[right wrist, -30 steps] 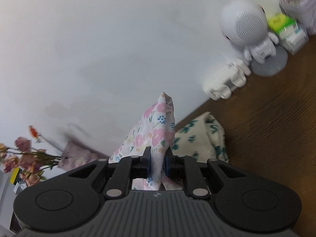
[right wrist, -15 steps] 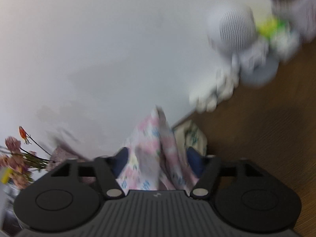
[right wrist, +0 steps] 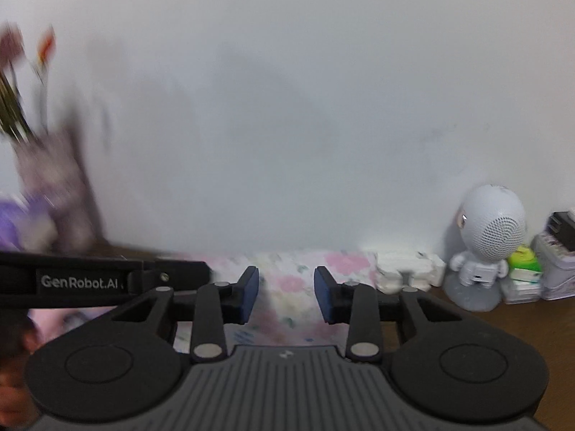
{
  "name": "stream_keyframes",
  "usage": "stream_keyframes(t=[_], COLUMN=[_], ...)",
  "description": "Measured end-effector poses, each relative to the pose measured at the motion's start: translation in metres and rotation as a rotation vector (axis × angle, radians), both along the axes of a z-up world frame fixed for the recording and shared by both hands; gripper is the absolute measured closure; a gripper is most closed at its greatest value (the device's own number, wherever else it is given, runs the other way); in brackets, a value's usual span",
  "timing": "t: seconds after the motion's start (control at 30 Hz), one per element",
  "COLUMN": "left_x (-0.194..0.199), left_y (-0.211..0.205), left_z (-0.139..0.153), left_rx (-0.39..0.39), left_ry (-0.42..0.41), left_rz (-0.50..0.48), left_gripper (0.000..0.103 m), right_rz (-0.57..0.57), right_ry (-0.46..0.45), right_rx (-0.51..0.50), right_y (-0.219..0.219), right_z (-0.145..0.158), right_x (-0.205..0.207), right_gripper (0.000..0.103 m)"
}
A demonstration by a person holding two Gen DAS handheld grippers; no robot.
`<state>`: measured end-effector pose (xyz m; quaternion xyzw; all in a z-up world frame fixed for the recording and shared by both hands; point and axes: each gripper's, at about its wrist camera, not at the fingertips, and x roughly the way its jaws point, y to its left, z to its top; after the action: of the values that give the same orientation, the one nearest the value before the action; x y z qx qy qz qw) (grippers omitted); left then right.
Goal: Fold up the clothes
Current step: 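Lower the dress onto the cream floral fabric and open both grippers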
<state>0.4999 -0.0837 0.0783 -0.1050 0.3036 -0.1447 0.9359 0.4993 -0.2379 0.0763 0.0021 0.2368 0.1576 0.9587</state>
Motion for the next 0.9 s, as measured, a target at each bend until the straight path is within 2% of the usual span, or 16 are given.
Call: stream_keyframes(t=[0.13, 0.2, 0.23, 0.27, 0.3, 0.37, 0.4, 0.47, 0.53, 0.63, 0.8, 0.9], left_x=[0.013, 0.01, 0.005, 0.0, -0.01, -0.032, -0.043, -0.067, -0.089, -0.114, -0.134, -0.144], left_y=[-0.002, 0.001, 0.005, 0.008, 0.009, 0.011, 0.011, 0.018, 0.024, 0.024, 0.034, 0.041], left_z=[-0.011, -0.01, -0.008, -0.005, 0.0, 0.01, 0.015, 0.017, 0.012, -0.002, -0.014, -0.017], left_rx=[0.025, -0.002, -0.02, -0.038, -0.033, -0.018, -0.011, -0.003, -0.004, 0.007, 0.085, 0.081], left_ry=[0.028, 0.011, -0.002, -0.015, -0.05, -0.125, -0.163, -0.215, -0.26, -0.301, -0.24, -0.227], left_rz=[0.006, -0.001, -0.007, -0.013, -0.013, -0.011, -0.01, -0.008, 0.009, 0.03, 0.123, 0.135], left_gripper=[0.09, 0.086, 0.073, 0.055, 0.046, 0.022, 0.018, 0.008, 0.0, 0.0, 0.0, 0.0], right_rz=[-0.02, -0.016, -0.01, -0.002, 0.006, 0.013, 0.015, 0.014, 0.015, 0.017, 0.022, 0.004], right_ry=[0.048, 0.053, 0.048, 0.031, 0.015, -0.04, -0.066, -0.109, -0.133, -0.135, -0.104, -0.1], right_rx=[-0.022, -0.012, 0.001, 0.02, 0.039, 0.055, 0.056, 0.056, 0.052, 0.021, 0.035, 0.018], right_y=[0.0, -0.003, -0.007, -0.011, -0.014, -0.021, -0.023, -0.028, -0.032, -0.033, -0.031, -0.026], right_z=[-0.016, -0.019, -0.018, -0.014, -0.009, 0.0, 0.003, 0.007, 0.006, -0.003, -0.023, -0.026], right_x=[0.01, 0.009, 0.005, -0.002, -0.009, -0.027, -0.037, -0.056, -0.072, -0.09, -0.111, -0.122], right_gripper=[0.069, 0.069, 0.068, 0.063, 0.06, 0.044, 0.039, 0.011, 0.003, 0.0, 0.0, 0.0])
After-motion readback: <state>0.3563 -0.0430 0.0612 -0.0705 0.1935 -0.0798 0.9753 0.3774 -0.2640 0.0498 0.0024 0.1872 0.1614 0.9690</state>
